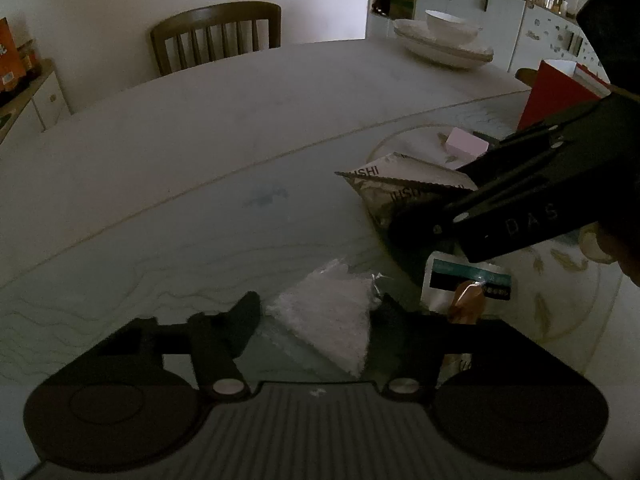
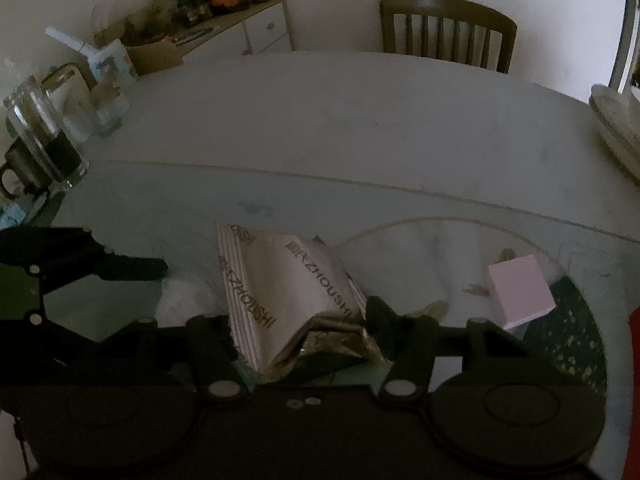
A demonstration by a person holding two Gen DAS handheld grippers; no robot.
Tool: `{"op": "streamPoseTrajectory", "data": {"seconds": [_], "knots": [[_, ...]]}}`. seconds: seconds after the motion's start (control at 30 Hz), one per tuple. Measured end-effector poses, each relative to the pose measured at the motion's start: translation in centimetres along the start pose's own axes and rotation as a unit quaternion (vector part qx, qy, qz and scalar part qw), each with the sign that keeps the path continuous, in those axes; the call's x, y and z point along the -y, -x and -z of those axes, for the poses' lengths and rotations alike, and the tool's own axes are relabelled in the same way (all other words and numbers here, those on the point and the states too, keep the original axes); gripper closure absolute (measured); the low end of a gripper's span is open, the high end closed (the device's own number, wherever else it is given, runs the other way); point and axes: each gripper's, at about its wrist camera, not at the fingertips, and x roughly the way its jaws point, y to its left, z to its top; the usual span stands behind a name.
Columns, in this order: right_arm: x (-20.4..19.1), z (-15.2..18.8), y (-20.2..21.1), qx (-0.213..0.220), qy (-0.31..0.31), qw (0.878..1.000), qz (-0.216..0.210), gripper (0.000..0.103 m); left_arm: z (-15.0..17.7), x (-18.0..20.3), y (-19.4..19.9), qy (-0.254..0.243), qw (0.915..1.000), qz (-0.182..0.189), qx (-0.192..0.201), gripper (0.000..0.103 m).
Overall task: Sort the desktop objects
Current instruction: 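Grasp the silver snack pouch with the right gripper while the left grasps the white tissue bag, then carry the snack pouch and tissue bag over the red box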
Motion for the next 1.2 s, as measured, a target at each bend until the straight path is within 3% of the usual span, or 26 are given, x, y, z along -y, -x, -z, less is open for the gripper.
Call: {"op": "streamPoseTrajectory", "data": {"seconds": [0.07,0.2,0.27,0.47,0.97,1.2], "knots": [[0.2,0.0,0.1,0.000,-0.003,1.000,0.001,0.046,0.0,-0.2,0.0,0.005,1.0000,-0.004,0.002,0.054],[0.7,0.1,0.3,0.003,-0.012,1.000,0.003,0.050,-0.3,-0.6,0.2,0.017,0.9999,-0.001,0.002,0.060],[1.0,0.1,0.5,0.004,-0.014,1.000,0.005,0.050,-0.5,-0.4,0.3,0.012,0.9999,-0.003,0.006,0.071],[2.3,0.4,1.5,0.010,-0.039,0.999,0.012,0.051,-0.9,-0.3,0.4,0.029,0.9995,-0.011,0.006,0.078],[5.1,2.6,6.4,0.029,-0.079,0.996,0.019,0.051,-1.9,2.0,3.6,0.045,0.9984,-0.024,0.023,0.080],[5.8,3.5,9.1,0.039,-0.082,0.996,0.014,0.051,-3.0,4.1,5.2,0.057,0.9978,-0.012,0.034,0.080]]}}
